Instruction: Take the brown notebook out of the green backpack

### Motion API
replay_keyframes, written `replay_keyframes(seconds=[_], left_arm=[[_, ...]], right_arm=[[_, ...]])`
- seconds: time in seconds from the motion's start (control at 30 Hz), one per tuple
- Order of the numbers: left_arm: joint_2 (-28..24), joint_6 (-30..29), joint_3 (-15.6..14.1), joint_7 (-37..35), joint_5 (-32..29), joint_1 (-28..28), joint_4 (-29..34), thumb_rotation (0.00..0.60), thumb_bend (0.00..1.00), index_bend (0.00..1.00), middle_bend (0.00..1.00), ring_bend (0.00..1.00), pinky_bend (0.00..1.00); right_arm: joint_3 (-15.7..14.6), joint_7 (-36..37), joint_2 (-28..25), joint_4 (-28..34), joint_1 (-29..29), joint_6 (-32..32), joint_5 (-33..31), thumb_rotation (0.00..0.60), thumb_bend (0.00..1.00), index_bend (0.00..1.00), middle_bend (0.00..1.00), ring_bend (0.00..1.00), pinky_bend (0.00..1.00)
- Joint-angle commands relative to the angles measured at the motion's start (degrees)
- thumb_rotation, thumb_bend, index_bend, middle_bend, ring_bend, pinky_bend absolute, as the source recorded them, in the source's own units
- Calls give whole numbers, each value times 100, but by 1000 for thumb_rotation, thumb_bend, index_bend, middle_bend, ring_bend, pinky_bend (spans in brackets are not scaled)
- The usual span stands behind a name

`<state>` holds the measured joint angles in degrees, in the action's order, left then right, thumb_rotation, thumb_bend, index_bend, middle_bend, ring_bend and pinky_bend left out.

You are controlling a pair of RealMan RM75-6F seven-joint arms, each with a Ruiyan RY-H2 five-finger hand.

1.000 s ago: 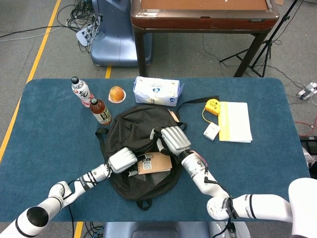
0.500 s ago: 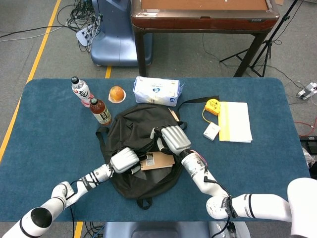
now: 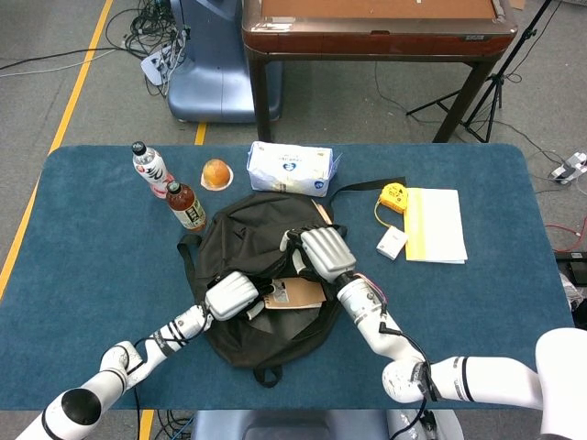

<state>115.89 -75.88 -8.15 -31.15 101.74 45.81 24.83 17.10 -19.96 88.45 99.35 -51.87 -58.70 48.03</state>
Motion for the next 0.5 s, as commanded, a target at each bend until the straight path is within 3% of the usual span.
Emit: replay_keyframes(seconds=[0.03,0.17,0.5], left_arm=[[-35,-145,-31,-129,34,-37,53,600,567,633,547,438,317],[-139,-445,-88,-243,102,-128,174,600,568,664,662,535,361],[-647,-1341,-27,-592,161,-335,959,600,568,681,734,598,436]], right_arm=[[22,34,-22,-11,-2,28,-35,600,735,426,424,322,312],[20,85,-29,-56,1,64,-46,600,734,426,424,322,312],[12,248,-26,-226,4,195,-53,600,734,426,424,322,312]])
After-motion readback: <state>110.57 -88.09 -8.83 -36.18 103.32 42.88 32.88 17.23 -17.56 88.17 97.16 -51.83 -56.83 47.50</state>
